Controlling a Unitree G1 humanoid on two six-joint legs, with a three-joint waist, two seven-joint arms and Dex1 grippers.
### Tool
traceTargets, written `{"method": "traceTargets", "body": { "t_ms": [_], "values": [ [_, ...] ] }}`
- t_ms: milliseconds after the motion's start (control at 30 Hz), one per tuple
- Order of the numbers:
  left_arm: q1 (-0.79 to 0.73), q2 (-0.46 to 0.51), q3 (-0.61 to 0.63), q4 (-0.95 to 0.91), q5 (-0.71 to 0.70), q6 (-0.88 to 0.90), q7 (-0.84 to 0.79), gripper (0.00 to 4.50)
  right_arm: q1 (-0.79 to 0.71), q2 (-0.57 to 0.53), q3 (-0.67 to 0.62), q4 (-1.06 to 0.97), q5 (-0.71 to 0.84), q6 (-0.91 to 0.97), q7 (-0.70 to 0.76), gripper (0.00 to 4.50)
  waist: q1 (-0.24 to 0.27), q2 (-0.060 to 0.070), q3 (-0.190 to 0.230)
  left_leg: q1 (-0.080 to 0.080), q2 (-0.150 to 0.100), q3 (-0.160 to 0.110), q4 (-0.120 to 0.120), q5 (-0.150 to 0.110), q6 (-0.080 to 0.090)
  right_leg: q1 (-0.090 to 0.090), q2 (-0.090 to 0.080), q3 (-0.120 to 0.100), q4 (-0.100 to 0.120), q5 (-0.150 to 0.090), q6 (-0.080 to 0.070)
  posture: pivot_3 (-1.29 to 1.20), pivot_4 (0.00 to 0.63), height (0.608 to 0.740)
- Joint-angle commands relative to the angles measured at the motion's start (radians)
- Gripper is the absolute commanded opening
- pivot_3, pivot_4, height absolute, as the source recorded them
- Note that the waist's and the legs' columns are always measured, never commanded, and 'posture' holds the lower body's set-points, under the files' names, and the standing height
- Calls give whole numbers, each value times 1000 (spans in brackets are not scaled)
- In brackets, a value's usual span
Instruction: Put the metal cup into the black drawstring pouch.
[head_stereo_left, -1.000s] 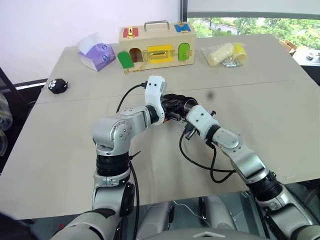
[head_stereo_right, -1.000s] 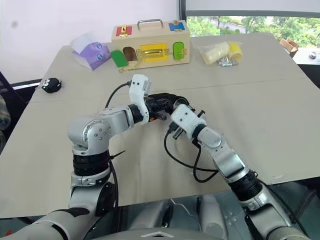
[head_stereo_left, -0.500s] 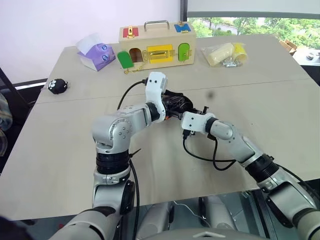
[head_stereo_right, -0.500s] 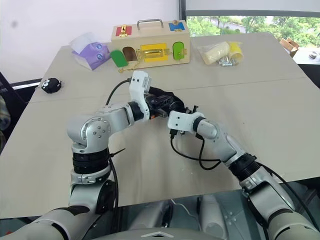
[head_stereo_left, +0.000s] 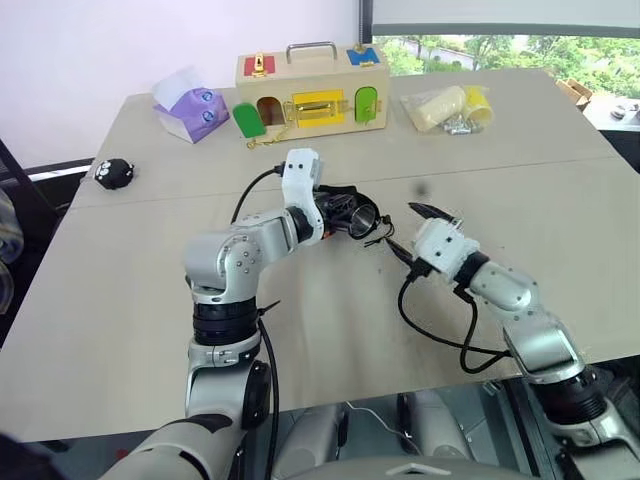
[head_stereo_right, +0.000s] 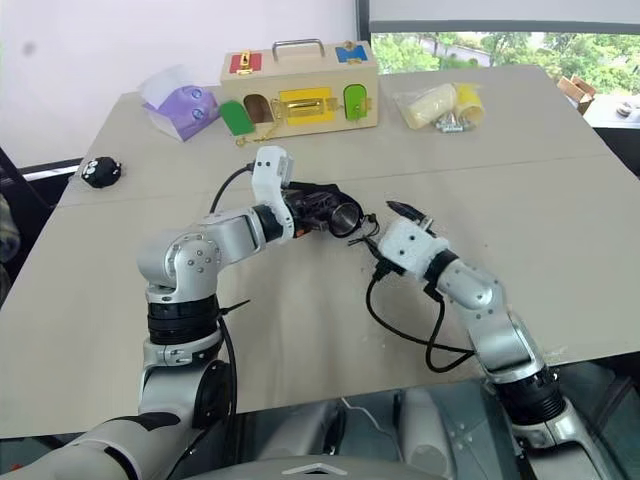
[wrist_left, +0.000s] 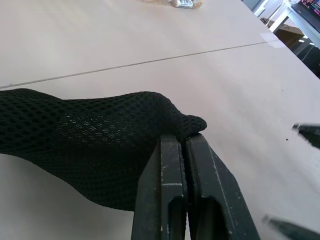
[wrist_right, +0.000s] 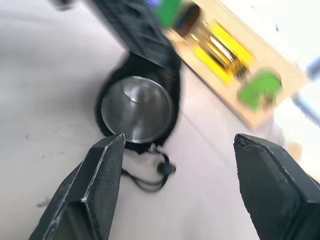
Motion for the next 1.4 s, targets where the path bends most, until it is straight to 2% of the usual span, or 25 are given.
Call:
{"method": "traceTargets", "body": {
  "t_ms": [33, 167, 267, 433, 533, 633, 767, 833, 1000, 1200, 1333, 1400],
  "values": [
    [-3, 5, 22, -13, -16, -28, -3, 0, -28, 89, -31, 16, 77, 142, -24, 3521, -1, 0, 0, 0, 0, 0, 0, 0, 0, 0, 0, 0, 0, 0, 0, 0, 150, 710],
    [0, 4, 25, -13, -13, -33, 1, 0, -96, 227, -67, 173, 113, 204, -108, 3521, -2, 0, 0, 1, 0, 0, 0, 0, 0, 0, 1, 0, 1, 0, -1, 0, 150, 710],
    [0, -1, 33, -17, -14, -34, 10, 0, -144, 288, -95, 286, 123, 209, -156, 3521, 0, 0, 0, 1, 0, 1, 0, 0, 0, 0, 1, 1, 1, 1, -1, 0, 150, 710],
    [8, 4, 36, -27, -15, -34, 14, 0, -190, 324, -91, 437, 93, 197, -229, 3521, -1, 0, 0, 0, 0, 0, 0, 0, 0, 0, 0, 0, 0, 1, -1, 0, 150, 710],
    [8, 6, 37, -29, -16, -36, 17, 0, -184, 308, -44, 451, 72, 233, -209, 3521, -2, 1, -1, 1, 0, 0, 0, 0, 0, 0, 0, 0, 1, 1, -1, 0, 150, 710],
    [11, 11, 39, -24, -13, -43, 16, 0, -159, 310, -22, 409, 86, 250, -186, 2819, -2, 1, -1, 1, 0, 0, 0, 0, 0, 0, 1, 0, 1, 1, -1, 0, 150, 710],
    [16, 7, 35, -24, -12, -47, 20, 0, -148, 289, -17, 385, 78, 264, -184, 743, -2, 1, -1, 1, 0, 0, 0, 0, 0, 0, 1, 0, 1, 1, -1, 0, 150, 710],
    [15, 7, 35, -22, -12, -49, 21, 0, -148, 266, -16, 376, 67, 271, -185, 83, 0, 1, -1, 1, 0, 0, 0, 0, 0, 0, 0, 0, 1, 1, -1, 0, 150, 710],
    [22, 7, 37, -26, -13, -49, 24, 0, -159, 197, -18, 342, 25, 282, -199, 83, 1, 1, -1, 1, 0, 0, 0, 0, 0, 0, 0, 0, 1, 1, -1, 0, 150, 710],
    [36, -5, 64, -45, -44, -43, 18, 0, -282, 72, -67, 207, -29, 184, -202, 83, -2, 1, 0, 0, -1, 0, 0, 0, 0, 0, 0, 0, 1, 1, -1, 0, 150, 710],
    [30, -26, 98, -52, -106, -41, -6, 0, -332, 49, -82, 165, -25, 172, -188, 83, -7, 1, 0, 0, 1, 0, -1, 0, -1, -3, 1, 1, 1, 1, -1, 0, 150, 710],
    [27, -34, 113, -53, -130, -46, -7, 0, -338, 80, -108, 144, 24, 214, -180, 83, -4, 1, 0, 0, 1, 0, -2, 0, -1, -3, 1, 1, 1, 0, -1, 0, 150, 710]
  ]
}}
